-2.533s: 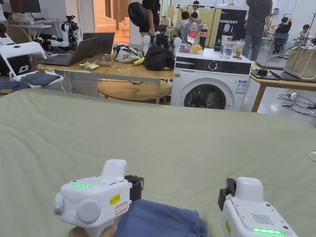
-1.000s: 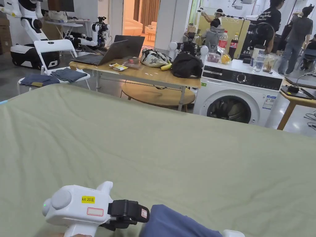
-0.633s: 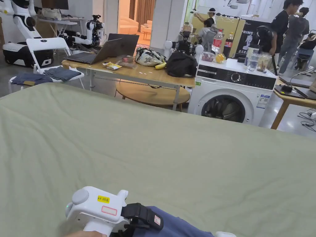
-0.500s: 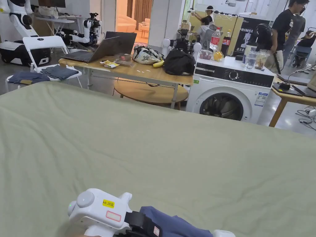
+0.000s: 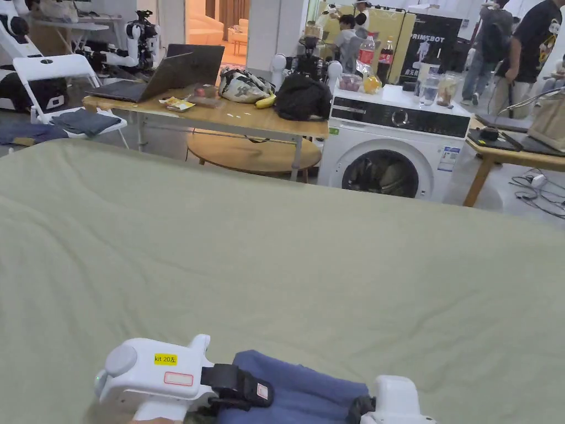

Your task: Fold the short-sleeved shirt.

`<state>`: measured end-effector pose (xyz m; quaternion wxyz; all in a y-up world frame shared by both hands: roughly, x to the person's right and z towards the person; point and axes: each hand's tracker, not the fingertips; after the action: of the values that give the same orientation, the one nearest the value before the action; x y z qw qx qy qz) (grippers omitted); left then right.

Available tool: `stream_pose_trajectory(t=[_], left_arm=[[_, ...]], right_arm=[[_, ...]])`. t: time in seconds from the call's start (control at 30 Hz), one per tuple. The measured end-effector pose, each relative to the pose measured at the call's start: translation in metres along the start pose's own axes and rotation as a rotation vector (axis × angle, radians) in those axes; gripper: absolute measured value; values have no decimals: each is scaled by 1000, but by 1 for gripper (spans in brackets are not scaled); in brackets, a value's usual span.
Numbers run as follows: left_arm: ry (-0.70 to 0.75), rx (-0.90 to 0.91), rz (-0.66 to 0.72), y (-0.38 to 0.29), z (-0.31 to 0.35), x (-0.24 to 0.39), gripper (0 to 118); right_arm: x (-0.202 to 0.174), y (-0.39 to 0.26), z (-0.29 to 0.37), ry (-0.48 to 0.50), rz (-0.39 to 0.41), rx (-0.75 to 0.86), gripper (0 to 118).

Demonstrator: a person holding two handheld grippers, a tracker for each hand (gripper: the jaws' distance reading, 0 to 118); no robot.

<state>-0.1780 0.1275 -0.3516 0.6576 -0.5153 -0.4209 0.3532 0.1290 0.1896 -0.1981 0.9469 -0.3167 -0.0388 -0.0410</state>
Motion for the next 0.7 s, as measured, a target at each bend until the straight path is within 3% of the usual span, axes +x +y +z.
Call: stream_pose_trajectory(t=[0.37,0.5,0.7], left_arm=[[-29,53,18,0,42,20,19],[-13,95,30,1,74,19,19],[54,178,47,-3,145,17,19]], right_arm=[[-6,73,50,-77,30,451,0],[-19,77,55,-88,41,499,0],[-54,85,48,-26,40,526,0]])
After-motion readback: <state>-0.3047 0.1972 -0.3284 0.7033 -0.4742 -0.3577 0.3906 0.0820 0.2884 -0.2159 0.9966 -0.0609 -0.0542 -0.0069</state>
